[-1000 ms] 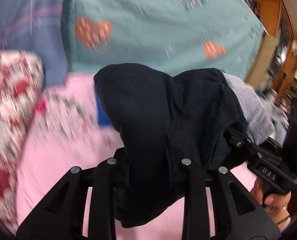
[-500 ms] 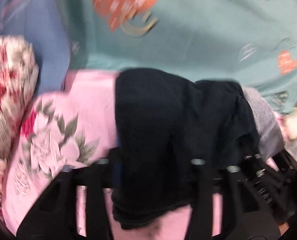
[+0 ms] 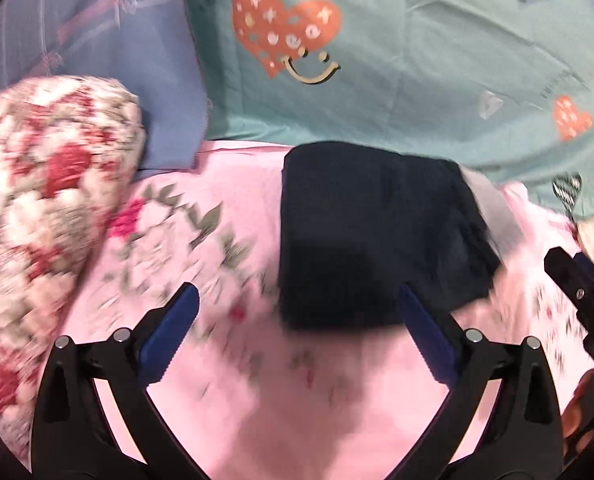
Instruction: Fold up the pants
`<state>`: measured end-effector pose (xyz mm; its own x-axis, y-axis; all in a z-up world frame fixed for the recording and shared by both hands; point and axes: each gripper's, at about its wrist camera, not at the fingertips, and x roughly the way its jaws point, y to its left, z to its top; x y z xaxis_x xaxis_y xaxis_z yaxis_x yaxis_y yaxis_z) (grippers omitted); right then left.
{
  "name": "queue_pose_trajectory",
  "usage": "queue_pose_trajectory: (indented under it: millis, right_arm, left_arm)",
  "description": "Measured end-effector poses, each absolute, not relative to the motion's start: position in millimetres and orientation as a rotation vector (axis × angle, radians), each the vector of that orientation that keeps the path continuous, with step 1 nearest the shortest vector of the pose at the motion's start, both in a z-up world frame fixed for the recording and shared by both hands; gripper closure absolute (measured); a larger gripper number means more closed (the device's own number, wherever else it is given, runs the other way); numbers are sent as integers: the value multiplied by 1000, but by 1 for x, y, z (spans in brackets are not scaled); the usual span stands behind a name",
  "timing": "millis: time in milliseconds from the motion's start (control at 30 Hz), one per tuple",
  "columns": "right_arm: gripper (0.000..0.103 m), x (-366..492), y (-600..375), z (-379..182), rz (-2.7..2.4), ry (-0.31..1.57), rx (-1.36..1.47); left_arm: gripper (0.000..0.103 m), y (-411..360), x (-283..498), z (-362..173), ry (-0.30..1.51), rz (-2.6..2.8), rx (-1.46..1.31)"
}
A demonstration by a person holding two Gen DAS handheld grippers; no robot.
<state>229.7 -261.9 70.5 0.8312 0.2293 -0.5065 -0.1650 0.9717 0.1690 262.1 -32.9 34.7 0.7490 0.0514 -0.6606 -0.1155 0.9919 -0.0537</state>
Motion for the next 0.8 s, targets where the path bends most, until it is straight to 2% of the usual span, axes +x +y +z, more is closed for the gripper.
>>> queue_pose_trajectory:
  millis: [233,367,600,800]
  right_arm:
    - [8,132,-254,55,187,566,85]
    - [6,104,-252,46,158,555,112]
    - [6,85,-247,23,112,514,110]
    - [6,90,-248,12,126,546,99]
  left_arm:
    - [2,-39,145,27,683,92,-37]
    - [2,-46,109,17,672,84,-14]
    - [2,-48,93,-1,666,75,8]
    - [2,-46,100,-17,736,72,11]
